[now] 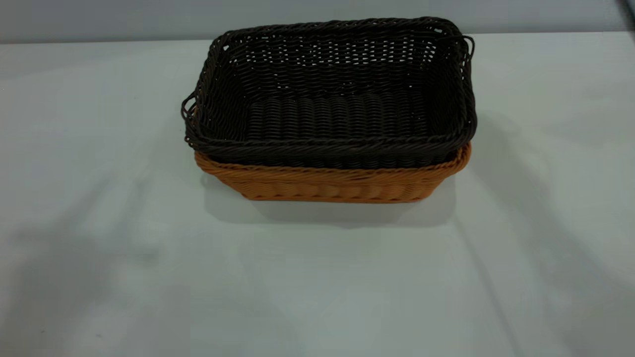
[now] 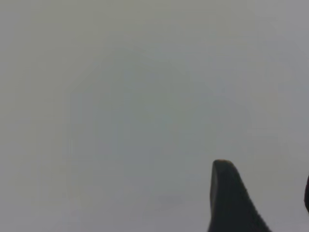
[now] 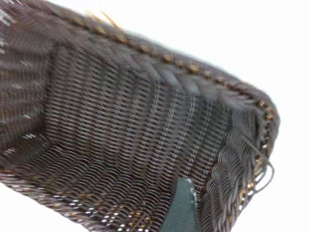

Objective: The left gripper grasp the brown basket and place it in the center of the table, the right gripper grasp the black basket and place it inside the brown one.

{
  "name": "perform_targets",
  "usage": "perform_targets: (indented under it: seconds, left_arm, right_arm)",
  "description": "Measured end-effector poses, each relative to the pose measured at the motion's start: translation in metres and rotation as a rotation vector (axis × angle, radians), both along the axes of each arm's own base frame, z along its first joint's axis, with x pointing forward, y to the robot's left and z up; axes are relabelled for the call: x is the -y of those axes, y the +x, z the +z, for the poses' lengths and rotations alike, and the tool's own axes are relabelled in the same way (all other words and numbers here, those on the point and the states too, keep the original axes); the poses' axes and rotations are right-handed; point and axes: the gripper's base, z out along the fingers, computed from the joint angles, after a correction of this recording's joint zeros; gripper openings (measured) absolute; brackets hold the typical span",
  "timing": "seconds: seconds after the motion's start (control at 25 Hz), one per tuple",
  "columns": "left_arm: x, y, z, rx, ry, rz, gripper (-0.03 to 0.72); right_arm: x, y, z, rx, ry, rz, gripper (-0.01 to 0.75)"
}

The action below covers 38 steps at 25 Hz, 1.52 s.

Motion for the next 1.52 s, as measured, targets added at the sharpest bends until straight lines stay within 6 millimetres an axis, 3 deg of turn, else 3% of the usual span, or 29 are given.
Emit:
perform_targets:
  seconds: [0.2, 0.36, 0.56, 0.76, 0.92, 1.04, 1.16, 1.32, 1.52]
  left_arm:
    - [0.006, -0.025, 0.014, 0.027, -0.105, -0.201, 0.337]
    - [0.019, -0.04, 0.019, 0.023, -0.199, -0.422, 0.337]
    - [0.038, -0.058, 0.02, -0.025, -0.24, -0.733, 0.337]
    - [0.054, -0.083, 0.001, -0.202, -0.065, -1.037, 0.337]
    - [0.048, -0.097, -0.032, -0.543, 0.179, -1.061, 0.337]
    - [0.025, -0.1, -0.053, -0.809, 0.316, -0.816, 0.337]
    - [-0.005, -0.106, -0.061, -0.967, 0.332, -0.487, 0.337]
    - [-0.038, -0.124, -0.058, -0.988, 0.273, -0.195, 0.342]
    - [-0.056, -0.146, -0.068, -0.956, 0.207, -0.111, 0.416]
  right_arm:
    - [0.014, -0.048, 0.098, 0.205, 0.059, 0.003, 0.562]
    - [0.026, -0.095, 0.16, 0.348, 0.106, 0.007, 0.562]
    - [0.039, -0.143, 0.207, 0.474, 0.157, 0.012, 0.562]
    - [0.049, -0.19, 0.236, 0.551, 0.227, 0.029, 0.562]
    - [0.054, -0.223, 0.237, 0.541, 0.275, 0.043, 0.562]
    - [0.062, -0.248, 0.223, 0.512, 0.261, 0.039, 0.562]
    - [0.074, -0.277, 0.203, 0.485, 0.213, 0.007, 0.562]
    - [0.09, -0.316, 0.166, 0.445, 0.16, -0.022, 0.562]
    - [0.105, -0.353, 0.111, 0.387, 0.092, -0.035, 0.562]
